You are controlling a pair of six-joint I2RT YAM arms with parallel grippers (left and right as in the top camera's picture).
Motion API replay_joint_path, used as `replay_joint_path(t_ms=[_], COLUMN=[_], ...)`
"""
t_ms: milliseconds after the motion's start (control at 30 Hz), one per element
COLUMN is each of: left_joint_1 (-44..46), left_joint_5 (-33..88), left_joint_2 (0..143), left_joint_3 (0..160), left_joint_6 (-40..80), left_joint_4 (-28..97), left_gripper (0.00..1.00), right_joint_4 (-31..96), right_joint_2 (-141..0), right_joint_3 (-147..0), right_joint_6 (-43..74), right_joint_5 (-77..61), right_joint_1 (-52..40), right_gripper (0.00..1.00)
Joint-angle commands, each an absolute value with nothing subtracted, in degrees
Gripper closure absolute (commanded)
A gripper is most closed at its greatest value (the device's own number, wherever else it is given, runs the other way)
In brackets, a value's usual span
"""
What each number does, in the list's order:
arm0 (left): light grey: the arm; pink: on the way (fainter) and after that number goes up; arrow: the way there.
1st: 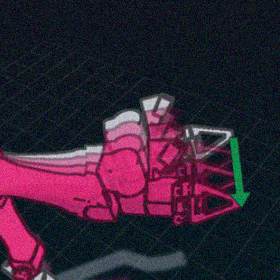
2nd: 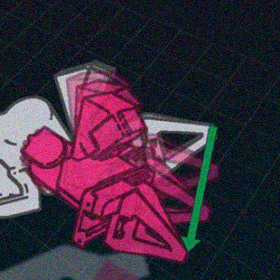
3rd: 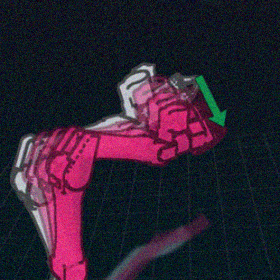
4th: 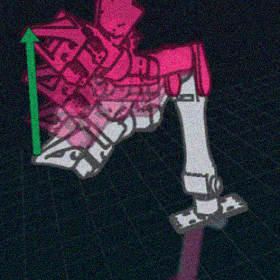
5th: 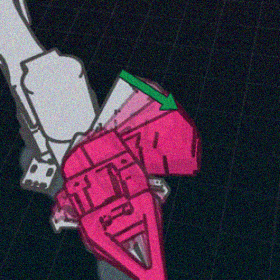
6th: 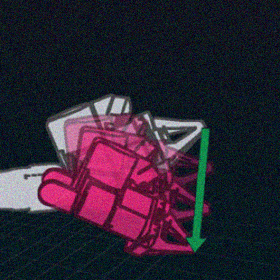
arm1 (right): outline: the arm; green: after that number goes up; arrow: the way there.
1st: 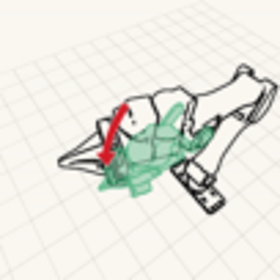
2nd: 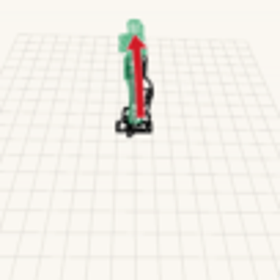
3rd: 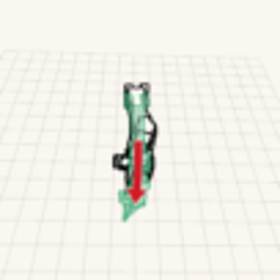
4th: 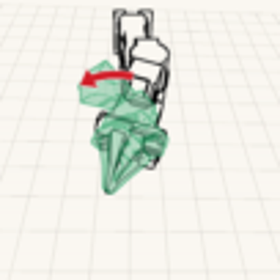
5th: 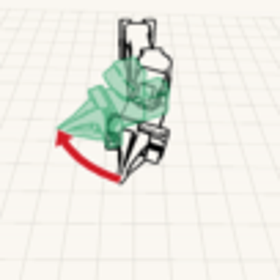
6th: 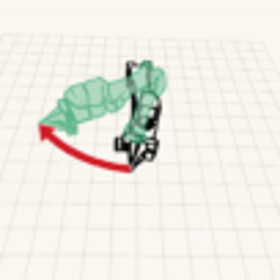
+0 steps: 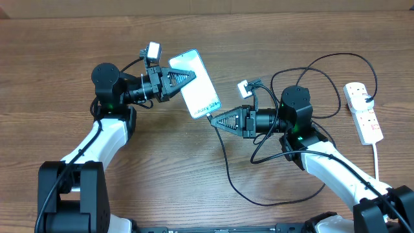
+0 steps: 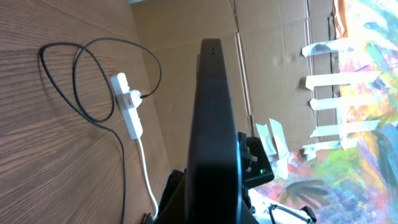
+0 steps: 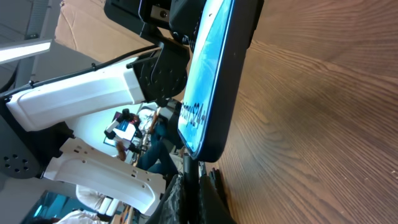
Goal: Plug charger to phone and switch on socket
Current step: 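Push the cable connector into the phone's bottom port with the right gripper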
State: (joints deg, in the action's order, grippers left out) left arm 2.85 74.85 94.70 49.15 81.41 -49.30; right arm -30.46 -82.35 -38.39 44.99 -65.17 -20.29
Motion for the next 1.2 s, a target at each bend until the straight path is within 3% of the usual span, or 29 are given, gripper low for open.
replay_joint_path(t_ms=[0, 700, 767, 867, 1167], left_joint_1=[4.1, 7.4, 7.4, 7.0, 2.3], left_joint_5=[83.6, 85.3, 85.4, 84.5, 84.1], left_joint_2=[94.6, 94.6, 94.6, 94.6, 94.6], left_joint_3=[50.0, 50.0, 50.0, 50.0, 50.0], left_joint_6=[79.1, 71.5, 71.5, 71.5, 68.7], left_joint_4=[-49.5, -49.5, -49.5, -49.5, -49.5], left_gripper=[0.96, 0.96, 0.96, 0.96, 0.96], right_joint_4=[-31.7, -31.4, -30.6, -27.2, -18.7], right_joint_2=[-82.6, -82.6, -82.6, -82.6, -82.6], right_joint_3=[-38.7, -38.7, -38.7, -38.7, -38.7], right_joint_6=[44.9, 46.4, 46.4, 46.4, 46.4], right_joint_5=[-60.1, -59.6, -59.6, -59.9, -63.7], right_joint_1=[-20.1, -19.8, -19.8, -19.8, -19.9], right_gripper=[0.96, 0.96, 0.92, 0.74, 0.58])
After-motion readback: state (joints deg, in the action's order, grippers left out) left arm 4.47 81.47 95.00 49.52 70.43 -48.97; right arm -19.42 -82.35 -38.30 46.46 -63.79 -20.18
